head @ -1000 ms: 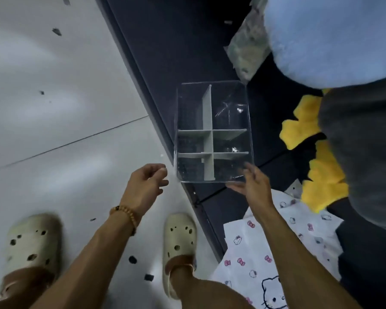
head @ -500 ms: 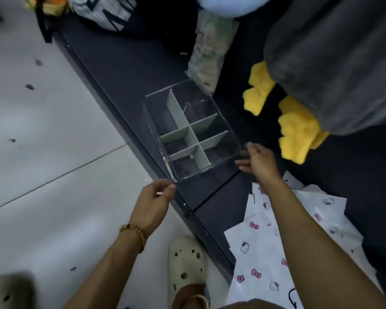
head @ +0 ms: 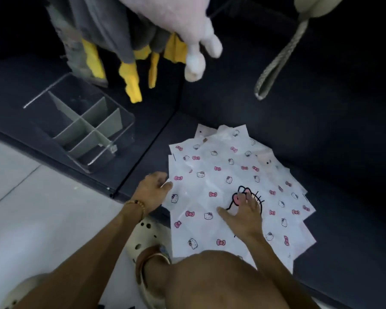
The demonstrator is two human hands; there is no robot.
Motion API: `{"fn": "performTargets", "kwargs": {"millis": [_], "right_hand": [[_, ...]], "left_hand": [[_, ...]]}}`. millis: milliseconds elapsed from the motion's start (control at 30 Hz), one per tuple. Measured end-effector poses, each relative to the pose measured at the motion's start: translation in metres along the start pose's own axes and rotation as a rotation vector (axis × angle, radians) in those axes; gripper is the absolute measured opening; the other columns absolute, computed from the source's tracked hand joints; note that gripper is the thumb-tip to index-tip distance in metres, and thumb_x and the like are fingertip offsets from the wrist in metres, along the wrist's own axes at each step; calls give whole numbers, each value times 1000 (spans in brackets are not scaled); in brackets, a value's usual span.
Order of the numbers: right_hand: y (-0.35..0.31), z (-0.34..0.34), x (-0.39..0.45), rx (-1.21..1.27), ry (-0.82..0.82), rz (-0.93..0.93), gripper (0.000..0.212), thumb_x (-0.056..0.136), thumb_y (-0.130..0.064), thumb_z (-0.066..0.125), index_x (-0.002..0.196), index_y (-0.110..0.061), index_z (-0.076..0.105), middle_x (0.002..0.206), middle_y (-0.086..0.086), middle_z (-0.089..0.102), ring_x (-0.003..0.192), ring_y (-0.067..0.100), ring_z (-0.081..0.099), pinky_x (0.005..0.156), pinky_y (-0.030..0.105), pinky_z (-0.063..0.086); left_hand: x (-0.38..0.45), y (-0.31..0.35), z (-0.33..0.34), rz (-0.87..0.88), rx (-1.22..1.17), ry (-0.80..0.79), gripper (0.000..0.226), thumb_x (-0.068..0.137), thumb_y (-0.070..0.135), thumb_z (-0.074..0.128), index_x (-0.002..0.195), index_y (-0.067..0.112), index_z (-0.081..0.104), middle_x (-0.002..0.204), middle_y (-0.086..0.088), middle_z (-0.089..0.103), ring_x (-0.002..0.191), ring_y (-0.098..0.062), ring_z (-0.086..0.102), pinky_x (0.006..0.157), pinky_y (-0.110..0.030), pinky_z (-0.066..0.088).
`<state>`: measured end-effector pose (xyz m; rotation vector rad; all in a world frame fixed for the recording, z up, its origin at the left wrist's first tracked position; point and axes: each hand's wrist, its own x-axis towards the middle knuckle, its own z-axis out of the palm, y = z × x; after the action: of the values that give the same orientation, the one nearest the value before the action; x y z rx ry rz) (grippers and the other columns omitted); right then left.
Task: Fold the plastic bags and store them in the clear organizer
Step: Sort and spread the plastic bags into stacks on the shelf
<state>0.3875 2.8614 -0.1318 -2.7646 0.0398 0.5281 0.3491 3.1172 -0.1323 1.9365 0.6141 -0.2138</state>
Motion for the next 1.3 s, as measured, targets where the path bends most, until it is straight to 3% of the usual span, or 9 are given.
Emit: {"fn": "performTargets", "kwargs": {"millis": [133,267,467,667,767,833,933,1100,1300], "right_hand": [[12,26,6,-147,-153,-97,99,77,-67,60,153,-28,10,162,0,-8,148,26,-6,117,47,12],[15,33,14,-139,-8,-230,65,87,-52,60,145,-29,39,161,-3,15,147,23,10,115,41,24],[16,20,7,-108,103,-305,23,94,-14,50,106,-13,70,117,-2,61,115,24,49,93,32,43],[-10,7,-13,13,-74,-470,77,82,-57,61,147,-23,36,155,-4,29,145,17,19,119,34,18],[-37,25,-18,-219,-256,-677,122,61,-84,55,151,-33,-9,160,-8,-17,145,12,-19,115,37,-7],[-53,46,-19,-303,-192,-810,120,67,-77,57,149,-31,-16,160,-4,-16,146,14,-17,116,37,-5],[-67,68,-11,-308,-2,-929,91,85,-53,57,153,-16,10,158,8,20,144,27,22,115,40,22],[-71,82,14,-329,-62,-578,98,80,-80,39,153,-22,10,161,8,1,147,26,-1,116,47,13],[-86,82,16,-270,136,-601,65,87,-64,46,138,-23,47,138,3,44,125,25,35,102,37,36]], "left_hand": [[22,-3,28,-62,151,64,51,82,37,66,126,13,54,124,-9,53,120,-27,45,102,-42,41],[27,3,56,-64,81,37,75,72,41,76,134,15,43,122,-6,51,109,-22,54,96,-32,44],[7,4,57,4,94,201,17,82,22,67,76,9,59,65,-3,54,64,-24,52,60,-26,40],[-23,1,1,51,-21,296,38,85,19,64,54,9,44,52,-2,37,55,-20,32,55,-28,33],[-16,6,-26,-149,-365,241,14,88,20,65,78,12,61,67,-2,58,61,-21,54,69,-33,47],[-9,6,-32,-246,-577,196,13,90,16,63,94,4,64,84,-12,69,69,-28,64,72,-42,56],[-3,6,-32,-260,-640,192,7,89,11,64,89,4,63,84,-16,69,57,-25,65,54,-33,56],[-10,-13,-30,-288,-932,126,46,90,53,52,112,15,66,105,-12,71,94,-35,68,84,-50,54],[-37,-47,12,-246,-739,200,46,75,44,74,112,19,64,108,0,71,97,-21,67,87,-40,54]]}}
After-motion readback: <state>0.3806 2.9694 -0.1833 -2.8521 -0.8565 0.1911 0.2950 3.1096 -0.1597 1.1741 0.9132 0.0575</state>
